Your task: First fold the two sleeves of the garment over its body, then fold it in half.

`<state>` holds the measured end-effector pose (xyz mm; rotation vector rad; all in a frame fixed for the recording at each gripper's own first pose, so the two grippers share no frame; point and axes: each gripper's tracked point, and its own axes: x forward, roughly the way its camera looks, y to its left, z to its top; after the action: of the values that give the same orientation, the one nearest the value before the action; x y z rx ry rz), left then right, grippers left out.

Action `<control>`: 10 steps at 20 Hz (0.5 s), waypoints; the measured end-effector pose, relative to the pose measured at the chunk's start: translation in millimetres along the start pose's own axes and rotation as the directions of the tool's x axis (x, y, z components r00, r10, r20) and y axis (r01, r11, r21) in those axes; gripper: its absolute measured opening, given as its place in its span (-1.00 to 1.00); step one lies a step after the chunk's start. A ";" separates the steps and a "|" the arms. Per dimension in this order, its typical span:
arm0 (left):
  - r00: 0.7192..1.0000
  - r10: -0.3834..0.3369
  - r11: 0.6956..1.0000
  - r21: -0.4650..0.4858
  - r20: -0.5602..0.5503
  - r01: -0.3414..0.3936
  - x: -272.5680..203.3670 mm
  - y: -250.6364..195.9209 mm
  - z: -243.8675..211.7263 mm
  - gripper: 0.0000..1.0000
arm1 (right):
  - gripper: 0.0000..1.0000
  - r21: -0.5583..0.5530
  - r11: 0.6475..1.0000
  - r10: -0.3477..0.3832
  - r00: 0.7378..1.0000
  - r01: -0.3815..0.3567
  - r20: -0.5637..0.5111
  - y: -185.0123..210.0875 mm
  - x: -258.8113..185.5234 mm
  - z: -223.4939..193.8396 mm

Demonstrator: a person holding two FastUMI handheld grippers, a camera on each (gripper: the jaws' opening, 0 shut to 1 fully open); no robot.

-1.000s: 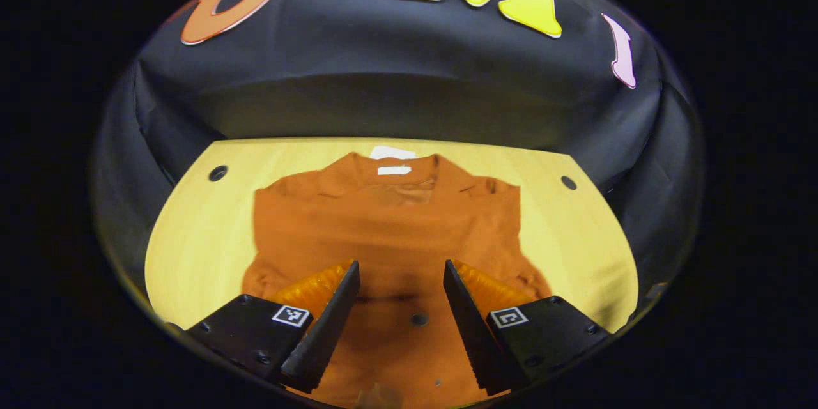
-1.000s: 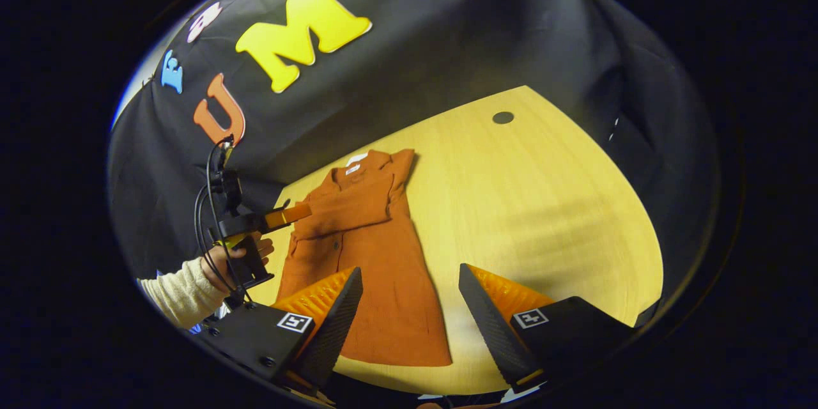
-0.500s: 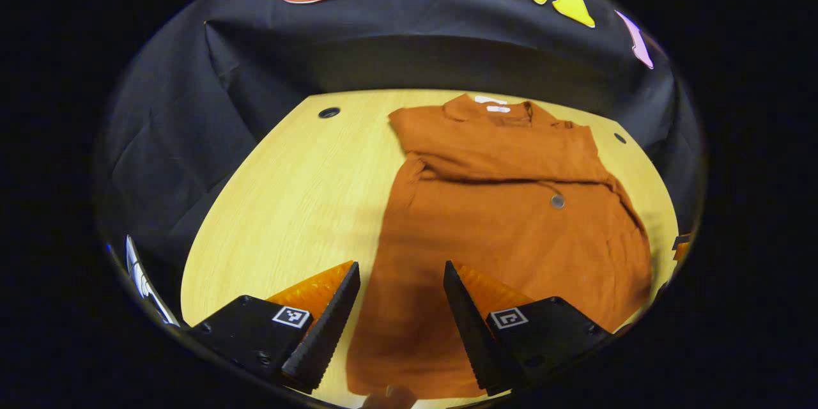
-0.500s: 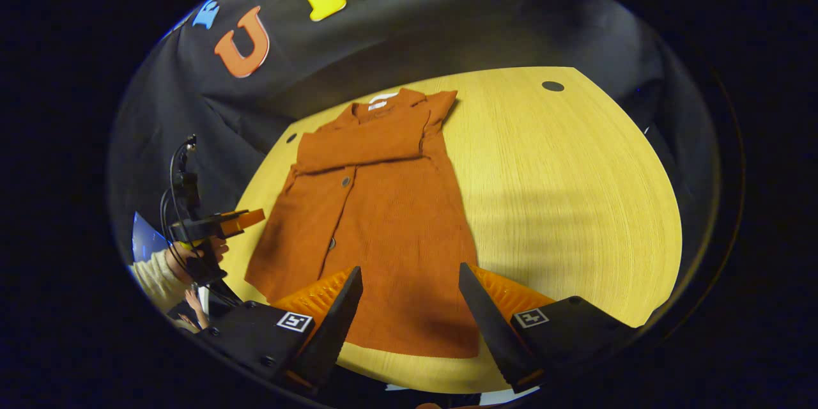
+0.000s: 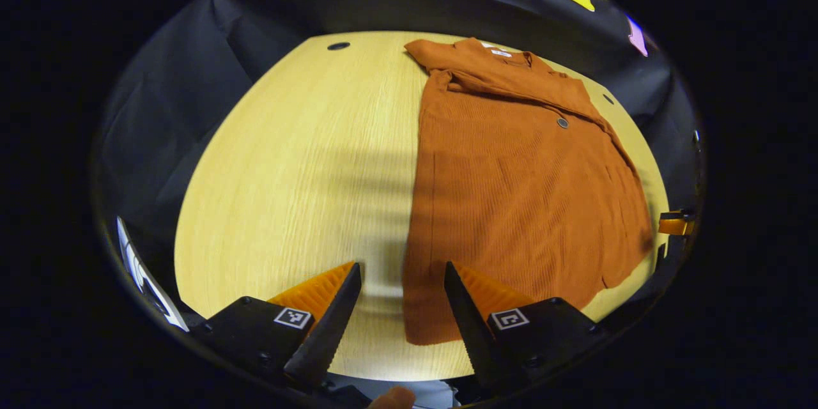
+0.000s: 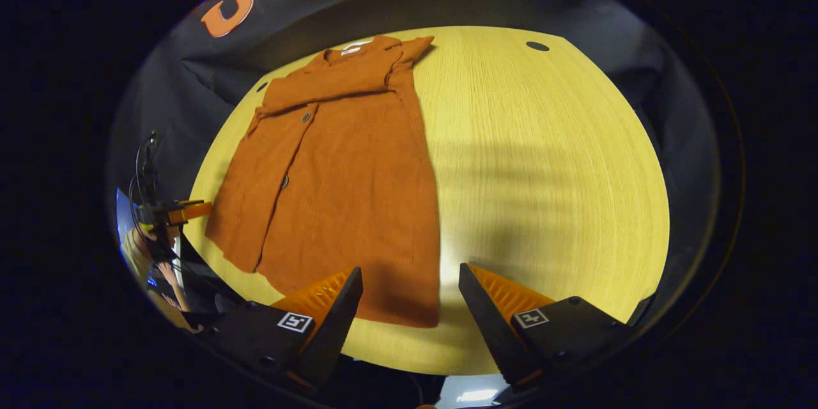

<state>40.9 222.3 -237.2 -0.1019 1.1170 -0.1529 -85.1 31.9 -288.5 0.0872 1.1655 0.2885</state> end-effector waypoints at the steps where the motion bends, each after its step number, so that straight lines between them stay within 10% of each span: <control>1: 0.998 -0.036 0.999 -0.013 -0.043 0.036 0.2 0.6 -6.8 0.73 | 0.87 0.010 1.000 0.018 1.000 -0.017 -0.026 -3.1 -2.6 -5.7; 5: 0.961 -0.255 0.966 -0.078 -0.108 0.247 -5.4 -13.2 -5.5 0.74 | 0.95 0.038 0.985 0.170 0.969 -0.166 -0.177 3.0 -3.5 -35.6; 9: 0.839 -0.479 0.875 -0.219 -0.258 0.432 -23.5 -42.2 -17.3 0.94 | 0.95 0.092 0.972 0.232 0.935 -0.215 -0.269 -4.4 1.2 -52.3; 10: 0.816 -0.506 0.861 -0.211 -0.278 0.462 -27.8 -46.3 -17.7 0.72 | 0.95 0.110 0.965 0.260 0.927 -0.238 -0.272 -5.0 1.8 -46.3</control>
<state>9.8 181.4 -212.9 -0.5033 1.4163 -0.5718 -125.9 23.8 -309.5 0.2689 1.4542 0.4950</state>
